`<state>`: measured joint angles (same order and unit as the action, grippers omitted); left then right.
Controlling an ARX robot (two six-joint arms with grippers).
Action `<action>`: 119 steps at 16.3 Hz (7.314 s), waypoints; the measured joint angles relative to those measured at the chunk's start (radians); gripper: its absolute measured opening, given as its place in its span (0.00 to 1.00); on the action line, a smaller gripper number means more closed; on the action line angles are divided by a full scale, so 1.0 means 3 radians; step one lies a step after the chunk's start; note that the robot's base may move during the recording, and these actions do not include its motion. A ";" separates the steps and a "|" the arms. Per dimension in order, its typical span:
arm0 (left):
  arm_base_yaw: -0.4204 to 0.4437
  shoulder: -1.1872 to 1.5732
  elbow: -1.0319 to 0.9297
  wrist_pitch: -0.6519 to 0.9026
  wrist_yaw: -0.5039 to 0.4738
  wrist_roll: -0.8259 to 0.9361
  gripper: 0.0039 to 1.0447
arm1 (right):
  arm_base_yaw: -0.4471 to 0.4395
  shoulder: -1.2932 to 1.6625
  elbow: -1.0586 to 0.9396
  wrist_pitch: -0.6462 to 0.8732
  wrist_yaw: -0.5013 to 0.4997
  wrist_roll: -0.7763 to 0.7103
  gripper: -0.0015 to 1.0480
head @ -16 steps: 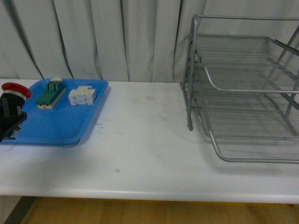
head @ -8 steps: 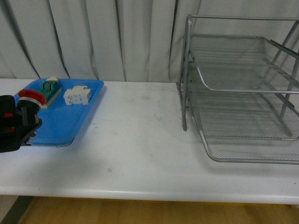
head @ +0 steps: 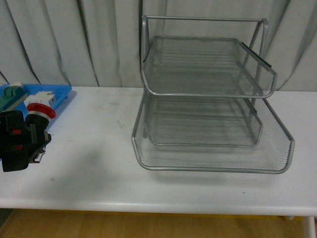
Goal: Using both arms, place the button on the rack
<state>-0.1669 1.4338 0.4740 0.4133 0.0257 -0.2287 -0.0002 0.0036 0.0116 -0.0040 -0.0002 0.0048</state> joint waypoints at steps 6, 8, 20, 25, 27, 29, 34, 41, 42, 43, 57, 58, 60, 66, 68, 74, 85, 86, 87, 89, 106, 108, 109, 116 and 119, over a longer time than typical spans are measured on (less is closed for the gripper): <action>-0.0051 0.0011 0.0000 0.0020 -0.0006 -0.0008 0.34 | 0.0000 0.0000 0.0000 0.0001 0.0001 0.0000 0.94; -0.0148 0.0083 0.0003 0.0024 -0.0018 -0.0028 0.34 | 0.0000 0.0000 0.0000 0.0001 0.0006 0.0000 0.94; -0.1268 0.1363 0.1517 -0.0435 0.0004 -0.0008 0.34 | 0.0000 0.0000 0.0000 0.0000 0.0004 0.0000 0.94; -0.1105 0.1839 0.2169 -0.0898 -0.0001 0.0066 0.34 | 0.0000 0.0000 0.0000 0.0000 0.0004 0.0000 0.94; -0.1057 0.2066 0.2468 -0.1115 -0.0031 0.0111 0.34 | 0.0000 0.0000 0.0000 0.0000 0.0004 0.0000 0.94; -0.1029 0.2195 0.2697 -0.1246 -0.0048 0.0118 0.34 | 0.0000 0.0000 0.0000 0.0000 0.0004 -0.0001 0.94; -0.0980 0.2426 0.3157 -0.1480 -0.0015 0.0050 0.61 | 0.0000 0.0000 0.0000 0.0000 0.0004 0.0000 0.94; -0.0991 0.1865 0.2660 -0.1090 0.0045 0.0079 0.94 | 0.0000 0.0000 0.0000 0.0000 0.0003 0.0000 0.94; -0.0991 0.1607 0.2450 -0.0969 0.0064 0.0128 0.94 | 0.0000 0.0000 0.0000 0.0001 0.0004 -0.0001 0.94; -0.0979 0.1325 0.2149 -0.0796 0.0100 0.0177 0.94 | 0.0000 0.0000 0.0000 0.0001 0.0003 0.0000 0.94; 0.0338 -0.2421 -0.1005 0.0436 -0.0286 0.0710 0.01 | 0.0000 0.0000 0.0000 0.0001 0.0001 0.0000 0.94; 0.0519 -0.2515 -0.1099 0.0385 -0.0114 0.0717 0.01 | 0.0000 0.0000 0.0000 0.0001 0.0001 -0.0001 0.94; 0.0570 -0.2683 -0.1211 0.0306 -0.0107 0.0716 0.01 | 0.0000 0.0000 0.0000 0.0001 0.0003 -0.0001 0.94; 0.0553 -0.3225 -0.1414 -0.0018 -0.0086 0.0716 0.01 | 0.0000 0.0000 0.0000 0.0001 0.0003 -0.0001 0.94; 0.0553 -0.3446 -0.1456 -0.0150 -0.0086 0.0716 0.01 | 0.0000 0.0000 0.0000 0.0001 0.0003 -0.0001 0.94; 0.0553 -0.3792 -0.1550 -0.0361 -0.0085 0.0716 0.01 | 0.0000 0.0000 0.0000 0.0000 0.0003 -0.0001 0.94; 0.0553 -0.4449 -0.1541 -0.1177 -0.0086 0.0716 0.01 | 0.0000 0.0000 0.0000 0.0003 0.0003 -0.0001 0.94; 0.0553 -0.4746 -0.1548 -0.1401 -0.0086 0.0716 0.01 | 0.0000 0.0000 0.0000 0.0001 0.0004 -0.0003 0.94; 0.0553 -0.4749 -0.1528 -0.1367 -0.0094 0.0716 0.01 | 0.0000 0.0000 0.0000 0.0006 0.0000 -0.0004 0.94; 0.0553 -0.4751 -0.1548 -0.1385 -0.0088 0.0716 0.01 | 0.0000 0.0000 0.0000 0.0003 0.0003 -0.0005 0.94; 0.0553 -0.4751 -0.1548 -0.1390 -0.0085 0.0721 0.94 | 0.1218 0.5399 0.2757 0.0519 -0.0174 0.1055 0.81; 0.0553 -0.4751 -0.1548 -0.1389 -0.0086 0.0721 0.94 | 0.1330 0.5468 0.2758 0.0394 -0.0177 0.1045 0.62; 0.0553 -0.4751 -0.1548 -0.1389 -0.0086 0.0721 0.94 | 0.1363 0.5489 0.2757 0.0378 -0.0174 0.1024 0.55; 0.0553 -0.4751 -0.1548 -0.1389 -0.0086 0.0725 0.94 | 0.1813 0.6018 0.2757 0.0413 -0.0046 0.0872 0.02; 0.0553 -0.4751 -0.1548 -0.1389 -0.0086 0.0726 0.94 | 0.1898 0.6266 0.2918 0.0434 0.0015 0.0913 0.02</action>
<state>-0.0010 0.0086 0.0097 -0.0032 -0.0002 -0.0109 0.5694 1.8835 0.8871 0.1261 0.0044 0.2787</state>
